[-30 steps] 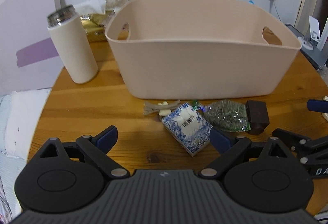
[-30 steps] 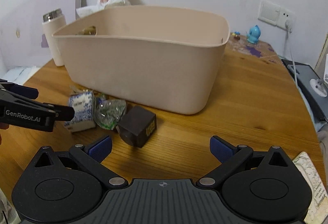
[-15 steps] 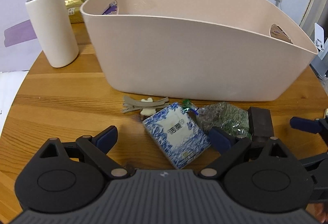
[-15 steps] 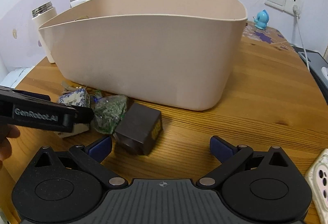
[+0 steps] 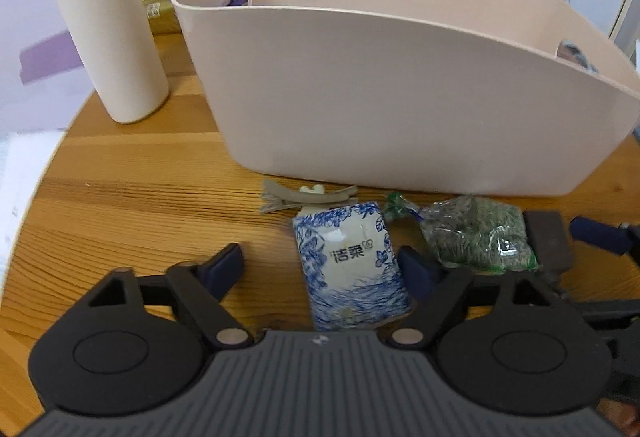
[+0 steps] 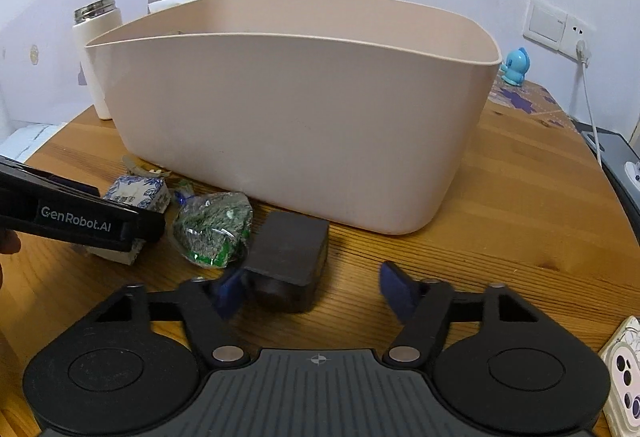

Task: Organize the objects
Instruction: 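Grasp blue-and-white tissue pack with left tool while right tool grasps black cube, then carry tissue pack and black cube over the basket and open both tools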

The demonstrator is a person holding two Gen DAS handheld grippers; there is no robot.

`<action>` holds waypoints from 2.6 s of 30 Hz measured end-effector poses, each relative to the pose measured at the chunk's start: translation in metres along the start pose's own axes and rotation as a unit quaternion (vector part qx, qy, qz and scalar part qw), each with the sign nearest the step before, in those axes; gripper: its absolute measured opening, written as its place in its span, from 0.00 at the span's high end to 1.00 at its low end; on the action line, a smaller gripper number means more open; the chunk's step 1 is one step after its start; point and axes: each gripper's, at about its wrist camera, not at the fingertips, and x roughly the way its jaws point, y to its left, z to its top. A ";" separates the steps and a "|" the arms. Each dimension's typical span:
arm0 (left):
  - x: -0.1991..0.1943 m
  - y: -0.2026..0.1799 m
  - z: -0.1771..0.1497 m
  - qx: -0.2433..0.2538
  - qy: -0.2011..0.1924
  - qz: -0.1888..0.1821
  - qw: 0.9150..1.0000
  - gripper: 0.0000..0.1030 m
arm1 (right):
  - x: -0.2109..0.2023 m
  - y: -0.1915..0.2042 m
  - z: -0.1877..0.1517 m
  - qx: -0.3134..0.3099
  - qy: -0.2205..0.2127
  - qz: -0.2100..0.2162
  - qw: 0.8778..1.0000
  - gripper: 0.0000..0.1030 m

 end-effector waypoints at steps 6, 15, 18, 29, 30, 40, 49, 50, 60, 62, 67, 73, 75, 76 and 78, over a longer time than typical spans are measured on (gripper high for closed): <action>-0.006 0.001 -0.001 0.003 -0.003 -0.007 1.000 0.45 | -0.004 -0.005 0.002 0.010 -0.003 0.004 1.000 0.72; -0.016 0.008 -0.009 0.015 0.000 -0.032 0.999 0.54 | -0.021 -0.007 -0.005 0.017 -0.011 0.020 1.000 0.72; -0.022 0.016 -0.015 0.017 -0.003 -0.039 0.999 0.54 | -0.035 -0.008 -0.005 0.019 -0.025 0.022 0.999 0.72; -0.075 0.029 -0.018 0.009 -0.064 -0.045 0.997 0.54 | -0.091 -0.007 0.005 0.014 -0.087 0.022 0.996 0.72; -0.081 0.032 -0.018 0.009 -0.073 -0.043 0.996 0.54 | -0.096 -0.007 0.007 0.014 -0.094 0.022 0.995 0.72; -0.129 0.035 0.004 0.002 -0.143 -0.041 0.989 0.54 | -0.129 -0.015 0.037 0.020 -0.154 0.008 0.988 0.72; -0.131 0.017 0.042 0.011 -0.177 -0.047 0.983 0.54 | -0.114 -0.029 0.075 0.031 -0.167 -0.001 0.985 0.72; -0.128 0.015 0.047 0.012 -0.178 -0.048 0.983 0.54 | -0.109 -0.030 0.079 0.033 -0.166 -0.001 0.986 0.72; -0.060 -0.004 0.092 0.018 -0.145 -0.017 0.989 0.54 | -0.053 -0.032 0.099 0.044 -0.129 0.005 0.991 0.72; -0.047 -0.007 0.096 0.018 -0.135 -0.011 0.991 0.54 | -0.043 -0.032 0.101 0.047 -0.119 0.005 0.992 0.72; -0.018 -0.015 0.101 0.031 -0.101 -0.001 0.994 0.54 | -0.023 -0.032 0.101 0.041 -0.094 0.001 0.995 0.72; 0.001 -0.017 0.098 0.048 -0.080 0.005 0.996 0.54 | -0.013 -0.033 0.100 0.042 -0.080 0.001 0.996 0.70; 0.000 -0.019 0.097 0.051 -0.080 0.003 0.995 0.53 | -0.018 -0.033 0.101 0.044 -0.084 0.003 0.995 0.59; -0.001 -0.018 0.097 0.052 -0.082 -0.001 0.995 0.53 | -0.021 -0.032 0.101 0.044 -0.088 0.001 0.995 0.56; -0.007 -0.018 0.096 0.051 -0.091 -0.003 0.995 0.51 | -0.028 -0.029 0.100 0.040 -0.098 -0.004 0.994 0.40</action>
